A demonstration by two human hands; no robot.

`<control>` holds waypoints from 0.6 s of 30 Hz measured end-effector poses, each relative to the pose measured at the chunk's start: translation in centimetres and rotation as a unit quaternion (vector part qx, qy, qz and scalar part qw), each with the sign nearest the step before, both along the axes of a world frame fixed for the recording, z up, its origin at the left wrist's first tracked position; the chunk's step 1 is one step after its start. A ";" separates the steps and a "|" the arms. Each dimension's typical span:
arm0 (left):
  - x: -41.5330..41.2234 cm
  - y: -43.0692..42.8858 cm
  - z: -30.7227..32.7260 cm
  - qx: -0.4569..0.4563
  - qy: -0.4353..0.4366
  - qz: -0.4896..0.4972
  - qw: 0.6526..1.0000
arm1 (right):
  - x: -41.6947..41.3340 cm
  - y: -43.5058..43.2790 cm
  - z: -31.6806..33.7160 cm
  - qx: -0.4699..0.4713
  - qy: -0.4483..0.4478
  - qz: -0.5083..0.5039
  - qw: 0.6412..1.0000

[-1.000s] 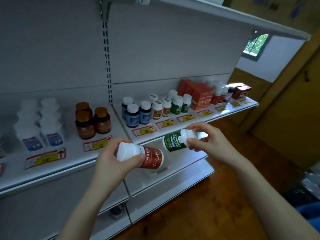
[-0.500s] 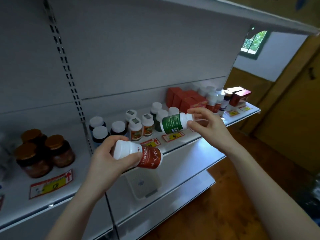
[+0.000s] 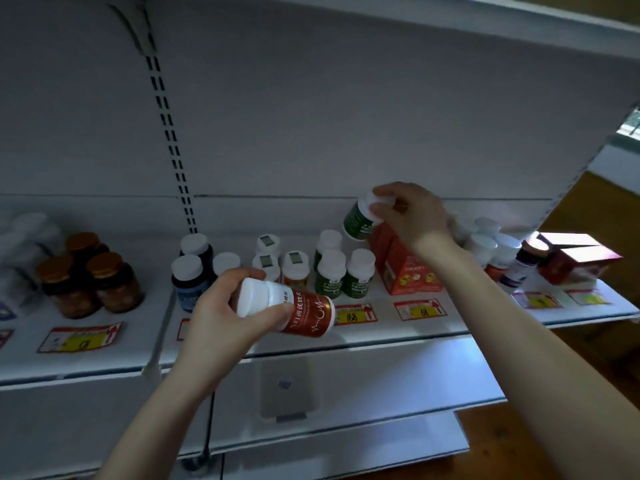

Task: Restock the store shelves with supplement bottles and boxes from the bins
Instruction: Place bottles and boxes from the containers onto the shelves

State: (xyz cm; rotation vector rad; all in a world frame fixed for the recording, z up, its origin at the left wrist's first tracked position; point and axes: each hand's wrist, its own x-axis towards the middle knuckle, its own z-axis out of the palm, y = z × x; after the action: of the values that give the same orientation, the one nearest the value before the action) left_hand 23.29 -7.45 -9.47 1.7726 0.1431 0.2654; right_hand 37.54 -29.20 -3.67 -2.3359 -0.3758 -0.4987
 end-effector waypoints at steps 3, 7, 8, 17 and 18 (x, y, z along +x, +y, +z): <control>-0.4 -0.6 -0.2 0.012 0.010 0.021 1.000 | 2.1 -0.6 -0.3 -0.051 0.017 0.019 0.998; -0.6 -0.9 -0.1 0.018 0.013 0.046 0.999 | 4.5 -0.5 -1.4 -0.080 0.057 0.041 0.994; -0.7 -1.1 -0.1 0.020 0.013 0.050 0.998 | 4.9 -0.3 -1.7 -0.083 0.073 0.048 0.993; -1.1 -1.3 -0.4 0.005 0.031 0.069 0.997 | 6.9 0.6 -5.8 -0.108 0.157 0.046 0.980; -1.2 -1.2 -0.5 0.004 0.035 0.070 0.997 | 6.9 0.6 -6.1 -0.113 0.162 0.042 0.979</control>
State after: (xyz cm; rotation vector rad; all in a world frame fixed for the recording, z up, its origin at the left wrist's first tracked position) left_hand 22.06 -8.69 -9.96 1.7830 0.3184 0.3059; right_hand 44.43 -28.56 -9.77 -2.5520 -0.3896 -0.0301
